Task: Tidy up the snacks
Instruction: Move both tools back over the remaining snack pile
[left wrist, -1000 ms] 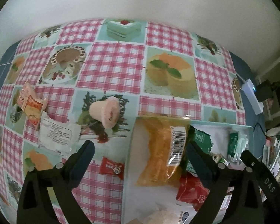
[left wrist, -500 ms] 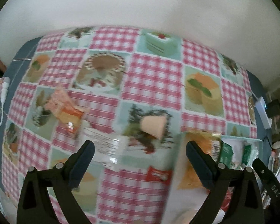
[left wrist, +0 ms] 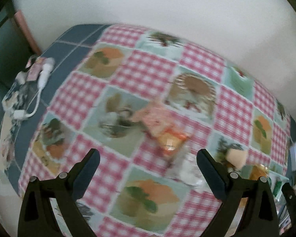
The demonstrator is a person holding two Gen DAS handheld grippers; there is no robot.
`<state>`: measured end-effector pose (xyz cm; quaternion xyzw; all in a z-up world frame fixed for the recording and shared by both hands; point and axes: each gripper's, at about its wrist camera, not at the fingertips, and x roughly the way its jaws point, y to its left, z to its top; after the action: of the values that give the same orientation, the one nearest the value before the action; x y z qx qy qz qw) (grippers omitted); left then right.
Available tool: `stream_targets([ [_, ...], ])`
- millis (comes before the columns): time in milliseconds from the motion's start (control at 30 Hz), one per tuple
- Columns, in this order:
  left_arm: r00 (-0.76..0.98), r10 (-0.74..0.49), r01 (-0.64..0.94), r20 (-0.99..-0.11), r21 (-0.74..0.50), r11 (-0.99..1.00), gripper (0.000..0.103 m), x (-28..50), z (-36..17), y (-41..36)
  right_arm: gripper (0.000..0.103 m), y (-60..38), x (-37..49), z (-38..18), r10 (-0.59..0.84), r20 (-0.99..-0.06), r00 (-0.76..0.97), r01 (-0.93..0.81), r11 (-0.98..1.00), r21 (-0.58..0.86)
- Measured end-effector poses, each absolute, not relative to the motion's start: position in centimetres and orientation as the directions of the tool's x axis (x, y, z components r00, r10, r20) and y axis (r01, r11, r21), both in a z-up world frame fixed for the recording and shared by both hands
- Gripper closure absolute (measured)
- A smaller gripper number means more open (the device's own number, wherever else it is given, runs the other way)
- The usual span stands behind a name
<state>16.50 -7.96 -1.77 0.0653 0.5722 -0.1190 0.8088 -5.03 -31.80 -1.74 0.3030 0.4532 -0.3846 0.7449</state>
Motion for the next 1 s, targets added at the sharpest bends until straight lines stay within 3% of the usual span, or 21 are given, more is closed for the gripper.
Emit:
stream_targets([
  [467, 0.302, -0.096, 0.129, -0.949, -0.059, 0.990, 0.005, 20.4, -2.2, -0.6, 0.000, -24.8, 2.1, -3.4, -0.209, -0.904, 0.372, 0.733, 0.664, 0.149],
  [900, 0.248, -0.176, 0.192, -0.952, -0.130, 0.973, 0.005, 21.4, -5.7, -5.7, 0.001, -25.0, 4.1, -6.1, -0.214, -0.892, 0.398, 0.704, 0.694, 0.147],
  [1000, 0.240, -0.204, 0.214, -0.949, -0.153, 0.965, 0.005, 21.2, -6.5, -7.0, 0.009, -24.9, 4.8, -6.6, -0.220, -0.886, 0.408, 0.688, 0.712, 0.140],
])
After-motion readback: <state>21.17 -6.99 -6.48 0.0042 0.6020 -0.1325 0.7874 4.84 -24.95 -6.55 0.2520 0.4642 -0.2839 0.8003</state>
